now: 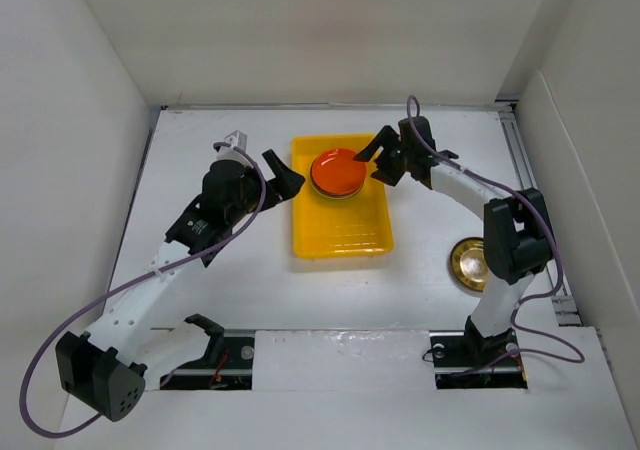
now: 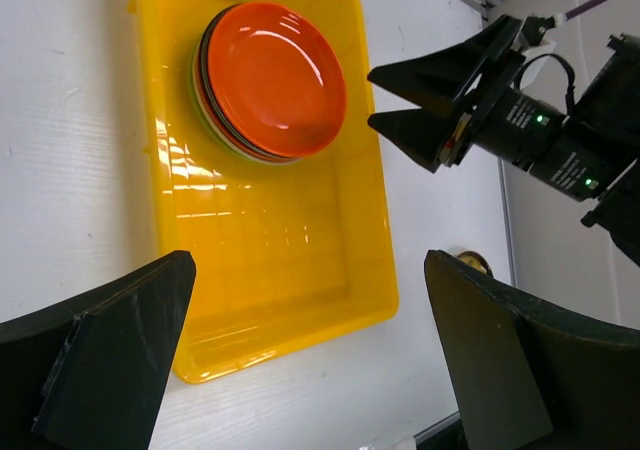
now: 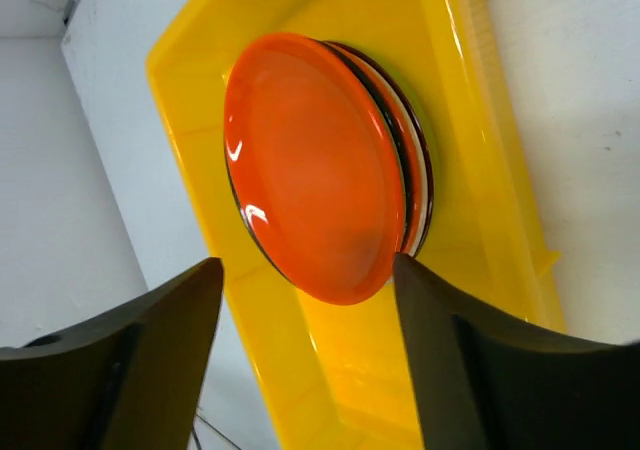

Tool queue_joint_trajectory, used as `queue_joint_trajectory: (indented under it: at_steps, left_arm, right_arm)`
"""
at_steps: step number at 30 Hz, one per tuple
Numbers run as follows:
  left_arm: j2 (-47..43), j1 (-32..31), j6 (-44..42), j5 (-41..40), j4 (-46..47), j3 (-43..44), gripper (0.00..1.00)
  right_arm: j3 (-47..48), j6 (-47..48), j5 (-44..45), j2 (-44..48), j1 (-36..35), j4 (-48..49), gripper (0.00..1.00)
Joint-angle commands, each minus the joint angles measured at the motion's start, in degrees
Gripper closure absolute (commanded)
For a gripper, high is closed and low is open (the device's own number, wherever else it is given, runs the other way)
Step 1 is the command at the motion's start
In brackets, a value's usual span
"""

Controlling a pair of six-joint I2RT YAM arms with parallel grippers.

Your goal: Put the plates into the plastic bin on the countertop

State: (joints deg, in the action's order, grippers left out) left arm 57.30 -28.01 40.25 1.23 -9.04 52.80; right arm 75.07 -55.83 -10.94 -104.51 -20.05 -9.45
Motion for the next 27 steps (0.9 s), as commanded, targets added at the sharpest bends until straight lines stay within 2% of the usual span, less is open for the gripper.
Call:
queue_joint_trajectory:
  at_steps: [1, 3, 6, 8, 9, 10, 13, 16, 18, 19, 20, 22, 24, 27]
  left_arm:
    - [-1.0, 0.1, -1.7, 2.0, 2.7, -1.3, 0.0]
    - [-1.0, 0.1, -2.2, 2.7, 3.2, -1.3, 0.0]
    - [-0.4, 0.1, -2.2, 3.2, 3.2, -1.3, 0.0]
    - [-0.3, -1.2, -2.8, 3.2, 3.2, -0.7, 0.0]
    - [-0.3, -1.3, -2.8, 3.2, 3.2, -0.7, 0.0]
    - [-0.3, -2.0, -3.4, 3.2, 3.2, -0.7, 0.0]
    - [-0.3, -2.0, -3.4, 4.5, 3.8, -0.7, 0.0]
    - [1.1, -2.0, -4.0, 10.6, 7.0, -2.1, 0.0]
    - [2.7, -4.0, -3.3, 15.8, 11.8, -2.8, 0.0]
    - [5.3, -5.8, -3.2, 15.0, 12.9, -2.2, 0.0]
    - [7.4, -11.8, -3.2, 10.2, 12.9, -0.8, 0.0]
    - [11.6, -17.8, -4.2, 6.3, 12.3, 4.6, 0.0]
    - [18.6, -22.4, -4.2, 6.6, 12.3, 8.3, 0.0]
    - [26.8, -24.4, -3.6, 8.7, 16.5, 13.3, 0.0]
  right_arm:
    - [1.7, 1.5, -0.8, 2.8, -0.8, 2.9, 0.21]
    - [0.0, 2.0, -0.8, 3.6, -0.8, 2.9, 0.13]
    - [-2.0, 2.0, 0.1, 7.1, 0.8, 0.8, 0.12]
    - [-4.0, 3.2, 6.5, 10.9, 1.5, -1.8, 0.11]
    - [-7.5, 3.2, 8.7, 13.1, 2.2, -2.8, 0.06]
    - [-9.8, 3.2, 10.4, 17.9, 3.3, -3.4, 0.02]
    - [-17.7, 4.2, 11.3, 26.9, 9.3, -5.4, 0.02]
    - [-23.7, 6.6, 12.3, 35.6, 15.1, -9.2, 0.02]
    - [-25.2, 7.7, 14.5, 45.7, 15.8, -11.5, 0.02]
    - [-25.2, 7.7, 15.2, 52.1, 16.4, -14.3, 0.02]
    - [-24.2, 7.7, 16.0, 54.9, 16.4, -15.9, 0.02]
    - [-21.8, 8.2, 17.7, 59.8, 16.4, -19.4, 0.02]
    - [-17.3, 8.2, 19.1, 65.8, 15.1, -24.5, 0.02]
    - [-10.3, 7.7, 22.5, 72.3, 15.1, -30.8, 0.02]
